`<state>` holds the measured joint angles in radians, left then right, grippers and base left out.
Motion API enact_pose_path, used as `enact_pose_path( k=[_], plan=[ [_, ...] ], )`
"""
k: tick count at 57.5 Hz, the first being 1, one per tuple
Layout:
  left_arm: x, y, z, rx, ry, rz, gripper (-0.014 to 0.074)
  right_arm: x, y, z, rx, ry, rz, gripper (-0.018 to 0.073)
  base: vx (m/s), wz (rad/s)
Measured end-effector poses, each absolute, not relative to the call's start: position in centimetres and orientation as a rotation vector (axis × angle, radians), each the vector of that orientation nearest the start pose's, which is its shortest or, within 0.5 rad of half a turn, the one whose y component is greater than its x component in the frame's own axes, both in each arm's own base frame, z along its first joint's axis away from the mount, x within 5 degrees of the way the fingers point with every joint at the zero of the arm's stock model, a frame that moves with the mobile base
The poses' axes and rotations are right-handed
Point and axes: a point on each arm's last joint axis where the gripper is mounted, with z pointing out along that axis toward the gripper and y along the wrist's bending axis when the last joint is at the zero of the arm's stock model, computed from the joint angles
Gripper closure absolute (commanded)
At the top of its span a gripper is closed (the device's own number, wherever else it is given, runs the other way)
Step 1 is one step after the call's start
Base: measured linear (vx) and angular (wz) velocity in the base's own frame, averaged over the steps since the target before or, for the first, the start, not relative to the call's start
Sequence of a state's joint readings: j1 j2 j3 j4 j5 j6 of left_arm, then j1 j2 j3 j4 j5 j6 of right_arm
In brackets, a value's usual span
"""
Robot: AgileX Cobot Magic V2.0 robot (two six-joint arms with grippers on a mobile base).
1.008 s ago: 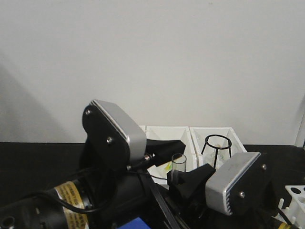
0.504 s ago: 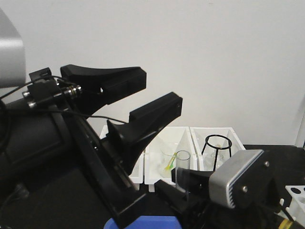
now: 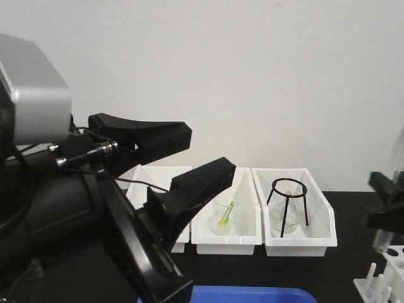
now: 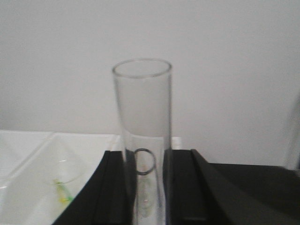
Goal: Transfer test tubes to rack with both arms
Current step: 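Move the held test tube with the right gripper above the white rack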
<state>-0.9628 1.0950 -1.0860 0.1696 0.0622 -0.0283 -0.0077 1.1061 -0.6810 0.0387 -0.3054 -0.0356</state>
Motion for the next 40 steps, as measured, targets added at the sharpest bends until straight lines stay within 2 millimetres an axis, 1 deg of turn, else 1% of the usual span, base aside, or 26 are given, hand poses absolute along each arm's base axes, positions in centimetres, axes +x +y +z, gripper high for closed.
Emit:
enact_pose_path(
  k=[4, 8, 14, 22, 27, 31, 36, 40],
  plan=[
    [14.0, -20.0, 43.5, 0.827, 1.359, -0.638, 0.0150, 24.1, -2.5, 32.7, 0.089, 1.602, -0.085, 0.0566, 0.00, 0.00],
    [14.0, -20.0, 43.5, 0.827, 1.359, -0.638, 0.0150, 23.9, -4.1, 32.7, 0.146, 1.598, -0.133, 0.0566, 0.00, 0.00],
    [14.0, -20.0, 43.5, 0.827, 1.359, -0.637, 0.0150, 23.9, -5.4, 32.6, 0.212, 1.581, -0.151, 0.0566, 0.00, 0.00],
    [14.1, -20.0, 43.3, 0.842, 1.365, -0.619, 0.0150, 24.8, -6.4, 31.5, 0.255, 1.614, -0.160, 0.0566, 0.00, 0.00],
    [14.1, -19.9, 43.2, 0.862, 1.372, -0.593, 0.0150, 25.2, -6.6, 30.0, 0.256, 1.647, -0.166, 0.0566, 0.00, 0.00],
    [14.1, -19.9, 43.0, 0.876, 1.387, -0.576, 0.0150, 25.2, -6.6, 28.7, 0.249, 1.634, -0.172, 0.0566, 0.00, 0.00],
    [14.2, -19.9, 42.8, 0.884, 1.402, -0.566, 0.0150, 24.9, -6.6, 26.8, 0.247, 1.620, -0.177, 0.0566, 0.00, 0.00],
    [14.2, -19.9, 42.8, 0.888, 1.406, -0.562, 0.0150, 24.6, -6.6, 25.8, 0.247, 1.610, -0.180, 0.0566, 0.00, 0.00]
  ],
)
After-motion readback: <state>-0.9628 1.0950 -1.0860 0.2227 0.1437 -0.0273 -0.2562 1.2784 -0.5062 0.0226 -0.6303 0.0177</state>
